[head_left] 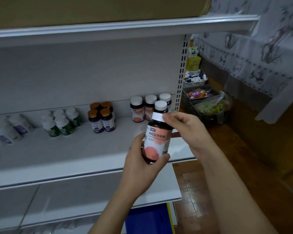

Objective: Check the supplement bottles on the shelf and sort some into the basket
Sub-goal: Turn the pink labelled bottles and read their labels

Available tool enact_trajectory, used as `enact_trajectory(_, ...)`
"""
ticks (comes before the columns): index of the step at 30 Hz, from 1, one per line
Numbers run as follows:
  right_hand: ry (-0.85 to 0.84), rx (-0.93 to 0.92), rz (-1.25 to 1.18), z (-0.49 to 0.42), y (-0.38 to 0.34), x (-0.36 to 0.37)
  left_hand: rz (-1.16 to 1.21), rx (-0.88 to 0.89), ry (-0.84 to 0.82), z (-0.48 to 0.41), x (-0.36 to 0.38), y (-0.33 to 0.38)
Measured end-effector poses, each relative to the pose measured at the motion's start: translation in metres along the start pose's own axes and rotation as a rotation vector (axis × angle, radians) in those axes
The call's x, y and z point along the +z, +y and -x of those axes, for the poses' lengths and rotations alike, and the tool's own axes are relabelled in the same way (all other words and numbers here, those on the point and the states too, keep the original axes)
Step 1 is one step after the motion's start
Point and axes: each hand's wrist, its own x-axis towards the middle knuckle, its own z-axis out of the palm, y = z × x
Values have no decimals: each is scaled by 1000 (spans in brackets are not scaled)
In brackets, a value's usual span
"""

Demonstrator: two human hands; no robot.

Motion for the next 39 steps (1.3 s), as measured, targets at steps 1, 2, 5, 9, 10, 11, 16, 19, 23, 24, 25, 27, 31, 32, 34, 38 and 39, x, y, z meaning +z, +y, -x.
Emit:
enact_trajectory(1,-28,4,-13,0,-1,-2,36,-7,-2,1,0,1)
enact_trajectory(2,-56,12,-25,0,-1,-3,63,-13,-5,2,0,2)
enact_trajectory(5,-121,49,-61,0,-1,-1,112,-27,-12,4,-1,3)
enact_trajectory(9,-154,20,27,1,-3,1,97,-54,-24,4,-2,-2)
enact_trajectory(10,-182,-10,77,2,-3,0,85,-57,-13,3,-3,-5)
enact_trajectory(11,-229,-38,127,4,-5,0,71,-51,6,2,-4,-8)
enact_trajectory(16,-346,-113,242,9,-11,1,46,-18,68,-1,-5,-14)
enact_trajectory(19,-255,-101,170,2,-6,3,76,-32,18,-1,-7,-12)
enact_trajectory(23,-157,-68,263,-8,0,6,64,-98,-29,-5,-8,-20)
enact_trajectory(24,-161,-66,322,-9,1,7,41,-114,-26,-7,-8,-23)
enact_trajectory(25,-163,-59,374,-11,1,9,11,-126,-19,-9,-7,-26)
enact_trajectory(27,-151,-44,438,-13,2,14,-54,-140,3,-15,-6,-35)
enact_trajectory(31,-107,-63,544,-23,3,27,-160,-146,32,-31,-5,-53)
enact_trajectory(32,-104,-71,577,-29,4,31,-185,-151,32,-36,-6,-57)
enact_trajectory(34,-96,-98,651,-43,5,37,-244,-164,33,-44,-9,-60)
enact_trajectory(38,-55,-108,825,-84,8,50,-403,-170,1,-58,-26,-66)
enact_trajectory(39,-56,-97,858,-96,10,53,-452,-174,-39,-61,-31,-68)
